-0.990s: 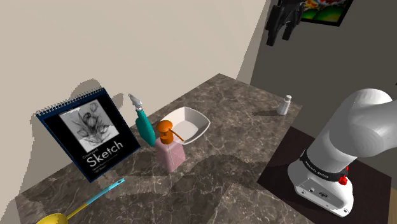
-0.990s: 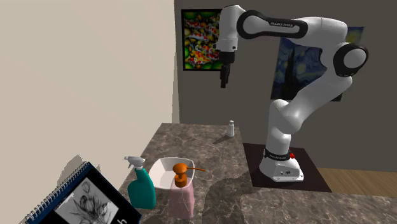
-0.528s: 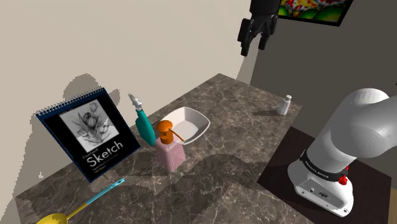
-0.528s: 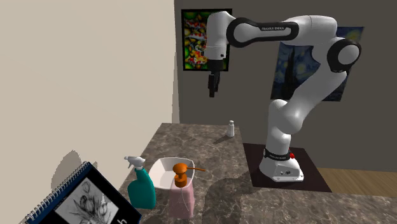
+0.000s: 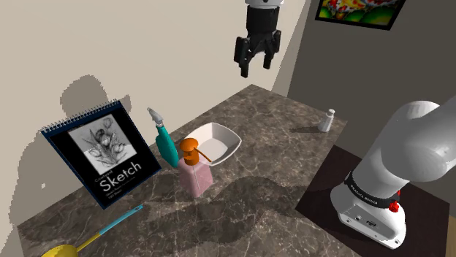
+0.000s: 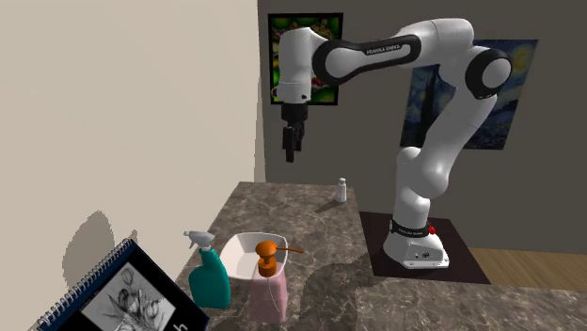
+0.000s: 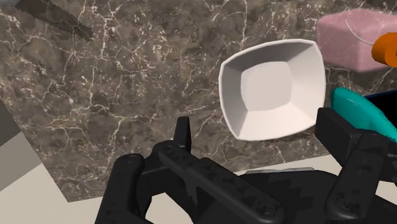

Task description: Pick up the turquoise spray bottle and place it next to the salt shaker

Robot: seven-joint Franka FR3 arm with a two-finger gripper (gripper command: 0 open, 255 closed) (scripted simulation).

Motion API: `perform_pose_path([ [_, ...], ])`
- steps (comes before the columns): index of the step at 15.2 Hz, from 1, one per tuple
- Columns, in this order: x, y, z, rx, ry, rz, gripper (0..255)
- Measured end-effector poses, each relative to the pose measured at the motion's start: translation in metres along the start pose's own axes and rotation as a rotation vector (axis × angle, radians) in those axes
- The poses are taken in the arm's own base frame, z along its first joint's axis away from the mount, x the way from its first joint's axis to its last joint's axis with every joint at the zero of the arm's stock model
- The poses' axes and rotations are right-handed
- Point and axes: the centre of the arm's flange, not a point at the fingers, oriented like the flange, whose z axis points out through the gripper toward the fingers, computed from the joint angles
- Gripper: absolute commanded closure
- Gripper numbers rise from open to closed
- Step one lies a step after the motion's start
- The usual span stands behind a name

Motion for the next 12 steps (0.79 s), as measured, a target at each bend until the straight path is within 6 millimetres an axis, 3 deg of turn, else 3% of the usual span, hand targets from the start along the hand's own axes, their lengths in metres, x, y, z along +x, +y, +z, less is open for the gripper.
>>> perform_pose_path([
  [12, 0.076, -0.133, 0.052, -0.001, -0.007, -0.016, 0],
])
